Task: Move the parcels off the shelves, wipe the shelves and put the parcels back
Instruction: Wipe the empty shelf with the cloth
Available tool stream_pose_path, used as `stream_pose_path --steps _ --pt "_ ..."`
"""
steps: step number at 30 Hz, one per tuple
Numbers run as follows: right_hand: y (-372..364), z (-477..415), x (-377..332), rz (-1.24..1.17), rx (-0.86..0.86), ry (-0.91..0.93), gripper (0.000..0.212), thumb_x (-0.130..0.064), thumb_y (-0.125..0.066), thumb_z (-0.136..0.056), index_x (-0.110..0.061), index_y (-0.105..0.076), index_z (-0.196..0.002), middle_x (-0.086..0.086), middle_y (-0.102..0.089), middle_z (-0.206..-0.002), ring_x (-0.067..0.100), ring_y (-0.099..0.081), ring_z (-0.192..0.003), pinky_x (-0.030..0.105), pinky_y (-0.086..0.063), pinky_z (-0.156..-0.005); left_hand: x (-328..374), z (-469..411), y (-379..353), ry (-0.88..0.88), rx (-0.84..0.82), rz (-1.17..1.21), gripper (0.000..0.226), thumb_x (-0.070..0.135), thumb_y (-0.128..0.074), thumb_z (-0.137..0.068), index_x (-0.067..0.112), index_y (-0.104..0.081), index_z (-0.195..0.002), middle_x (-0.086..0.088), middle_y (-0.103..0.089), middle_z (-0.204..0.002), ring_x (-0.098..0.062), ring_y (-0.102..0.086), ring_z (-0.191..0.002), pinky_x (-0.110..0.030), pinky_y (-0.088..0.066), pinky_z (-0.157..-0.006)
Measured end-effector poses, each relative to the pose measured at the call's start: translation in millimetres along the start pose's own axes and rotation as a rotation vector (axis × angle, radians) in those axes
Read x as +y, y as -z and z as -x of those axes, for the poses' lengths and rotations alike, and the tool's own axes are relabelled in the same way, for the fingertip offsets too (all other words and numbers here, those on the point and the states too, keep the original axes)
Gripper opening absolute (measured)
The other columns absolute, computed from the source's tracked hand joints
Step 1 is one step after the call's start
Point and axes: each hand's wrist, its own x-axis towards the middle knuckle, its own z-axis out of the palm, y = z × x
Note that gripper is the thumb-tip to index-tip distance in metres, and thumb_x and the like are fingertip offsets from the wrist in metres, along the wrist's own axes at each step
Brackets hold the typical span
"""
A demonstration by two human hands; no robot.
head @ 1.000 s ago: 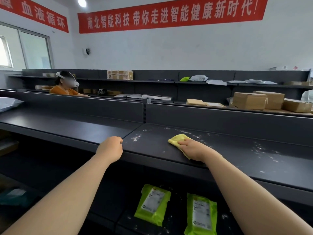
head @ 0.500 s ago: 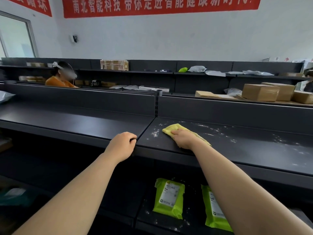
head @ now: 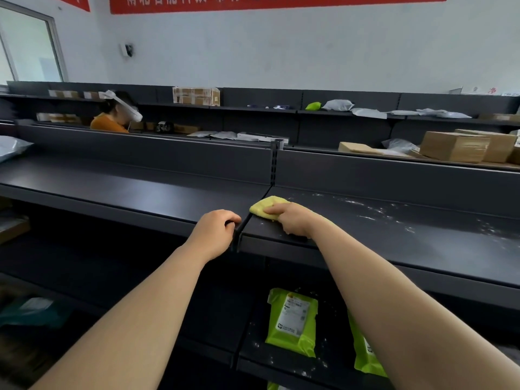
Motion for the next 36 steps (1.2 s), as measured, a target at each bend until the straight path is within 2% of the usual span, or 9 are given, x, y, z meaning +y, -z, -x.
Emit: stream_pose_path --steps 6,9,12,18,22,24,26,31,36 --pt "-7.1 25.5 1.0 -0.168 0.031 0.083 0.066 0.006 -0.033 -0.081 -0.043 -0.071 -0.102 -0.007 -0.048 -0.141 0.02 -0.053 -0.109 0.029 -0.046 -0.092 0.6 1.2 -1.1 0.084 0.03 0.069 0.036 0.005 -0.037 -0.097 0.015 -0.068 -0.112 -0.002 -0.064 -0.119 -0.015 -0.057 -0.108 -0.02 -0.041 -0.086" --pt "-4.9 42.8 3.6 -0.254 0.038 0.087 0.066 0.009 -0.03 -0.079 -0.037 -0.077 -0.084 -0.017 -0.058 -0.128 0.014 -0.057 -0.069 0.022 -0.047 -0.055 3.6 2.4 -2.6 0.095 0.024 0.058 0.038 0.005 -0.034 -0.097 0.014 -0.066 -0.114 -0.004 -0.063 -0.121 -0.017 -0.056 -0.111 -0.021 -0.041 -0.088" --pt "-0.1 61.2 9.2 -0.327 0.045 0.082 0.066 0.013 -0.028 -0.079 -0.031 -0.079 -0.077 -0.02 -0.063 -0.119 0.004 -0.053 -0.065 0.012 -0.041 -0.046 7.2 4.4 -3.2 0.112 -0.001 0.033 0.037 0.006 -0.034 -0.098 0.014 -0.065 -0.116 -0.004 -0.061 -0.124 -0.018 -0.055 -0.113 -0.024 -0.042 -0.09" --pt "14.7 84.4 37.7 -0.409 0.134 0.005 0.061 0.01 -0.03 -0.083 -0.023 -0.079 -0.072 -0.015 -0.069 -0.107 0.009 -0.056 -0.059 0.019 -0.046 -0.051 19.9 8.5 -1.3 0.08 -0.043 -0.078 0.029 0.013 -0.039 -0.098 0.009 -0.065 -0.112 -0.006 -0.062 -0.117 -0.023 -0.058 -0.104 -0.033 -0.047 -0.087" --pt "24.2 95.5 64.3 -0.292 0.304 -0.055 0.063 0.007 -0.028 -0.084 -0.03 -0.078 -0.074 -0.005 -0.064 -0.119 0.019 -0.06 -0.097 0.031 -0.052 -0.084 25.4 10.7 -1.5 0.082 -0.056 -0.133 0.029 0.013 -0.038 -0.099 0.007 -0.064 -0.109 -0.008 -0.063 -0.113 -0.025 -0.058 -0.098 -0.037 -0.049 -0.082" --pt "28.1 100.2 73.2 -0.262 0.337 -0.085 0.059 0.004 -0.031 -0.085 -0.033 -0.076 -0.078 -0.007 -0.06 -0.123 0.018 -0.057 -0.102 0.029 -0.05 -0.087 25.4 9.2 -0.1 0.081 -0.073 -0.151 0.031 0.012 -0.037 -0.099 0.01 -0.063 -0.116 -0.007 -0.061 -0.119 -0.023 -0.057 -0.102 -0.034 -0.048 -0.084" --pt "28.9 105.0 73.3 -0.28 0.278 -0.068 0.053 -0.001 -0.037 -0.088 -0.039 -0.073 -0.083 -0.012 -0.058 -0.125 0.013 -0.056 -0.103 0.026 -0.048 -0.08 24.1 7.5 2.6 0.084 -0.091 -0.154 0.034 0.007 -0.037 -0.098 0.013 -0.061 -0.121 -0.006 -0.059 -0.124 -0.021 -0.056 -0.1 -0.031 -0.046 -0.08" --pt "17.2 104.3 49.2 -0.3 0.027 0.14 0.04 -0.01 -0.044 -0.094 -0.036 -0.07 -0.11 -0.028 -0.043 -0.14 0.006 -0.041 -0.13 0.019 -0.035 -0.095 18.9 2.5 11.3 0.096 -0.087 -0.104 0.039 -0.001 -0.039 -0.095 0.015 -0.063 -0.121 -0.006 -0.058 -0.127 -0.021 -0.058 -0.098 -0.027 -0.047 -0.078" --pt "2.9 75.8 10.0 -0.097 -0.121 0.228 0.044 -0.014 -0.039 -0.098 -0.039 -0.06 -0.127 -0.02 -0.03 -0.152 0.012 -0.028 -0.14 0.028 -0.022 -0.113 12.7 -1.0 13.4 0.116 -0.067 -0.065 0.039 0.0 -0.037 -0.094 0.016 -0.064 -0.117 -0.006 -0.059 -0.125 -0.022 -0.057 -0.107 -0.028 -0.047 -0.085"
